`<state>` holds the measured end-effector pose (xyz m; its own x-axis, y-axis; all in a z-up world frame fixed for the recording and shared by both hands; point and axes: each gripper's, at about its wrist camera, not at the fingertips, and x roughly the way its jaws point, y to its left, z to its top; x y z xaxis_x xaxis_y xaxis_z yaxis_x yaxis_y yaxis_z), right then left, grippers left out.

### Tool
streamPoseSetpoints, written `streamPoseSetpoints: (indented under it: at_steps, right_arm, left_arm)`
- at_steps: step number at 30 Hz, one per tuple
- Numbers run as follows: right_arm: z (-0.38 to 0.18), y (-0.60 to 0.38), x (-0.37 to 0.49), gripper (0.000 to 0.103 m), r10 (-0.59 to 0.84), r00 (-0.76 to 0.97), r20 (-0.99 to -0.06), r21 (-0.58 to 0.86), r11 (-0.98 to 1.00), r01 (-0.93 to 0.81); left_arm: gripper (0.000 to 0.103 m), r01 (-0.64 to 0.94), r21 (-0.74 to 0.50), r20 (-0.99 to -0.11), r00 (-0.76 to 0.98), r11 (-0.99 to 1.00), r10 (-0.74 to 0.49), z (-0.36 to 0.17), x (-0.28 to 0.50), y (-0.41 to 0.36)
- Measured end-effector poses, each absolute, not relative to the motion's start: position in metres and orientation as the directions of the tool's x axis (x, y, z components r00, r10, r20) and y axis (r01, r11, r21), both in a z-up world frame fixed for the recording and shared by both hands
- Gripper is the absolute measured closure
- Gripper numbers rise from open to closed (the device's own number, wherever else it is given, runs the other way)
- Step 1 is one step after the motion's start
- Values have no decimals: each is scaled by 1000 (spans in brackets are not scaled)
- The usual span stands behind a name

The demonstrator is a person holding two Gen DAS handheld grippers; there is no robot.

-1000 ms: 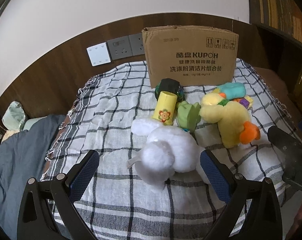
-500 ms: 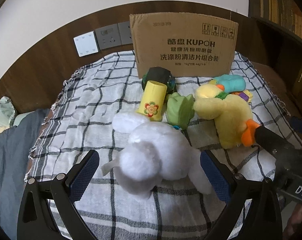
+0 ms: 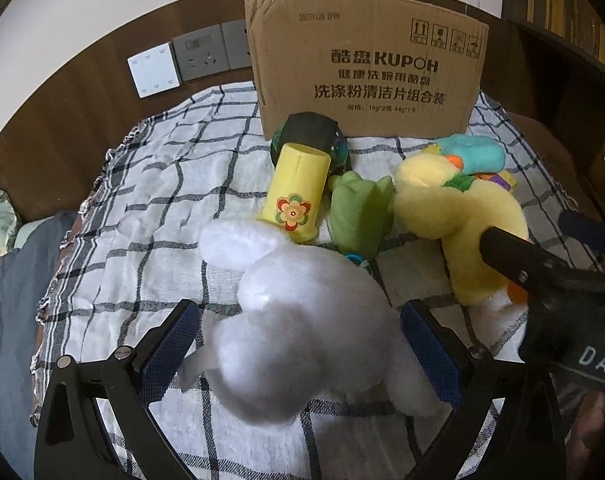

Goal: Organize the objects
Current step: 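Grasp the white bunny with the left tool while the right tool grasps the yellow duck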

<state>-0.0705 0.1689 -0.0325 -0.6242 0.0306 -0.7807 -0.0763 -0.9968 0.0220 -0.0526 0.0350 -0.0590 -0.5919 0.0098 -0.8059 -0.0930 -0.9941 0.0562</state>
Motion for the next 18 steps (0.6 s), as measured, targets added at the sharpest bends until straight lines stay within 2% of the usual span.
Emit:
streamPoseSetpoints:
  at_steps: [5, 10, 12, 15, 18]
  right_arm:
    - [-43, 168, -85, 4, 12, -591, -807, 33, -997, -65]
    - [-56, 166, -95, 5, -21, -560, -828, 62, -997, -55]
    - [-57, 165, -96, 14, -37, -560, -828, 75, -996, -45]
    - [-60, 165, -97, 41, -80, -548, -833, 114, -993, -29]
    - [-59, 163, -95, 46, -98, -556, -825, 128, -992, -14]
  left_arm:
    - [2, -103, 30, -826, -563, -994, 34, -68, -59, 35]
    - [9, -117, 24, -834, -550, -993, 45, -72, -63, 37]
    - [12, -123, 27, -835, -549, -992, 45, -72, -64, 38]
    - [16, -127, 29, -835, -548, -991, 46, -71, -64, 38]
    - [19, -135, 31, -829, -557, -990, 50, -69, -62, 39]
